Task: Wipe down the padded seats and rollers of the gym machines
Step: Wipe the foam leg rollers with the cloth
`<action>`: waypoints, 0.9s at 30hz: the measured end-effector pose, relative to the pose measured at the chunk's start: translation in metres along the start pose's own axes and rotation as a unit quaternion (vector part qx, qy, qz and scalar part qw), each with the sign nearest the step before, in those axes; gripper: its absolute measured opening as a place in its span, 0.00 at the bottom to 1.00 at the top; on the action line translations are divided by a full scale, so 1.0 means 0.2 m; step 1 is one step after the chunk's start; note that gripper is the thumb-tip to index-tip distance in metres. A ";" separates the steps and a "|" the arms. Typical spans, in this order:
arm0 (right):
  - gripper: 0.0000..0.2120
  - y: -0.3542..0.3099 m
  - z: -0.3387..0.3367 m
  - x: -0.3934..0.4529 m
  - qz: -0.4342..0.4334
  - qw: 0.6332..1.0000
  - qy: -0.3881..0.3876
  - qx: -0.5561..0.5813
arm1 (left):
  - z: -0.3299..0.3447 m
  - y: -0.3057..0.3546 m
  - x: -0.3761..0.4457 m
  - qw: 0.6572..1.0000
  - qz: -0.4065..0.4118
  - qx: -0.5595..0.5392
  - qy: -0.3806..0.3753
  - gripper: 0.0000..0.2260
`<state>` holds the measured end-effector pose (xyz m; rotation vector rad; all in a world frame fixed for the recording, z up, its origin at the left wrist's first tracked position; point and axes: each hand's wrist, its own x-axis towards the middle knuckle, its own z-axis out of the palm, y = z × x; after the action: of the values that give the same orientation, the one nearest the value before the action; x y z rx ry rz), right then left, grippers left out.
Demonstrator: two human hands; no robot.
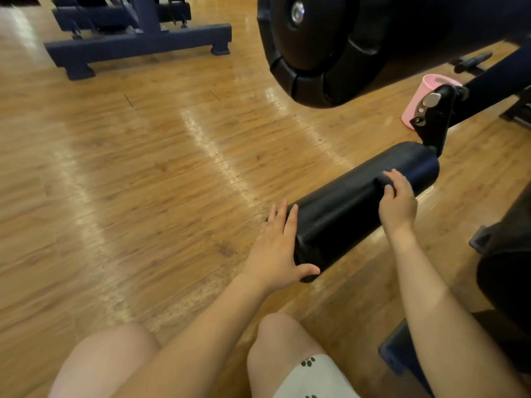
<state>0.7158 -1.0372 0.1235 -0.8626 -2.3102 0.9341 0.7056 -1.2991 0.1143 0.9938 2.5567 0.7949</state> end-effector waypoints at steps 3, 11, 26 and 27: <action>0.17 -0.08 0.06 -0.13 -0.024 0.999 -0.026 -0.027 | 0.00 0.00 0.01 1.000 0.007 0.008 -0.003 0.51; 0.15 -0.22 0.18 -0.50 -0.185 0.978 -0.076 -0.061 | -0.01 0.00 0.02 1.000 -0.001 0.010 -0.007 0.53; 0.16 -0.39 0.25 -0.72 -0.240 0.958 -0.131 -0.087 | 0.02 -0.03 -0.01 0.999 -0.048 0.009 0.007 0.48; 0.17 -0.35 0.23 -0.74 -0.244 0.959 -0.133 -0.064 | 0.02 -0.03 -0.01 0.999 -0.050 0.009 0.009 0.48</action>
<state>0.7600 -1.2017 0.1148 -0.1880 -2.6568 0.7196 0.7053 -1.3036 0.1082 0.8599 2.6107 0.7582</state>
